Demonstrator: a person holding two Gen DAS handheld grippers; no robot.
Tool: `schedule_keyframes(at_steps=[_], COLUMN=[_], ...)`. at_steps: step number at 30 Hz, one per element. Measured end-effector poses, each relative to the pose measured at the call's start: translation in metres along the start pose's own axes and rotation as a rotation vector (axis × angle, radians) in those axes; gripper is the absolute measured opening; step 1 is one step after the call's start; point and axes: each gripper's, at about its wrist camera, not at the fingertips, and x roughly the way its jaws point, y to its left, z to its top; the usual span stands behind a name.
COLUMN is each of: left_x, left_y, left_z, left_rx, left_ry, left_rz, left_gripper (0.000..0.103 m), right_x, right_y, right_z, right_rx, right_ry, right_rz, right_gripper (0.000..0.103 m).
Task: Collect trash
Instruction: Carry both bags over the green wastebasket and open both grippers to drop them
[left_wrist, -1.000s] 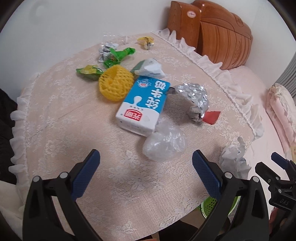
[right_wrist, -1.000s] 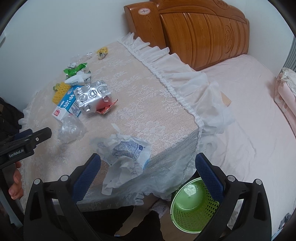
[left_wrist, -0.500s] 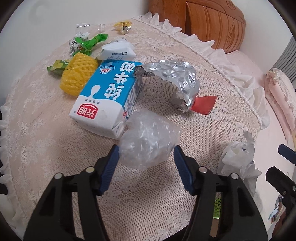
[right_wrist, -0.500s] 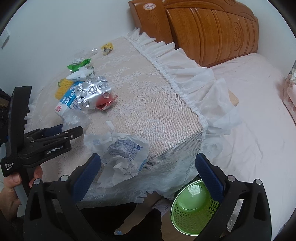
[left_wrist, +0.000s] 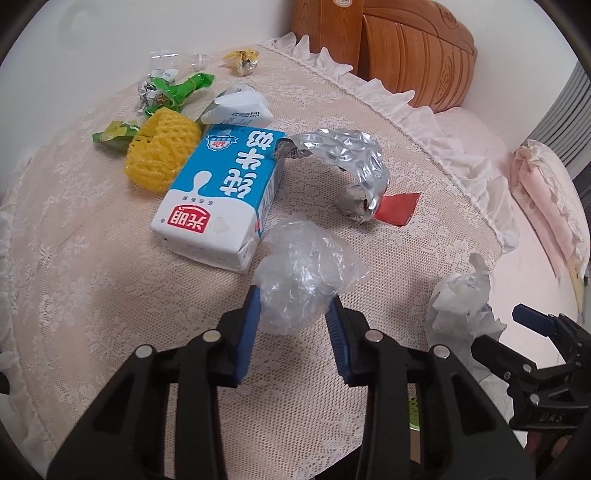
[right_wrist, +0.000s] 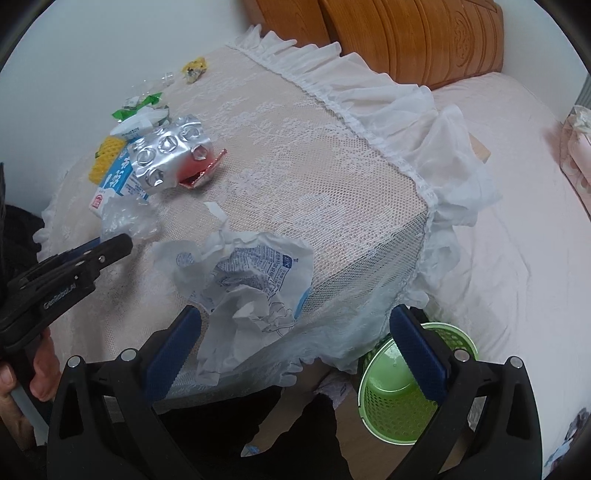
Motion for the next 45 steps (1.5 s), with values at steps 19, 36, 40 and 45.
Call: schedule_keyframes(at_steps=[19,36,40,45], left_x=[-0.024,-0.015,0.001,0.022], left_y=[-0.004,-0.198,-0.248,-0.296], left_z=[0.002,-0.038,-0.062,-0.088], left_rx=[0.172,0.599,0.708,0.782], left_ry=[-0.057,0.061,0.123,0.2], left_rz=[-0.062,-0.313,-0.344,-0.37], left_gripper=[0.035,0.035,0.035,0.035], right_x=[-0.019,0.024,0.027,-0.011], right_y=[0.003,-0.19,-0.214,-0.237], right_z=[0.001,-0.144,-0.165,-0.186], right_rx=[0.133,0.459,0.519,0.569], right_ry=[-0.061,0.061,0.073,0.029], right_rz=[0.065,-0.235,-0.273,-0.351], right_gripper=[0.033,0.043,0.079,0.095])
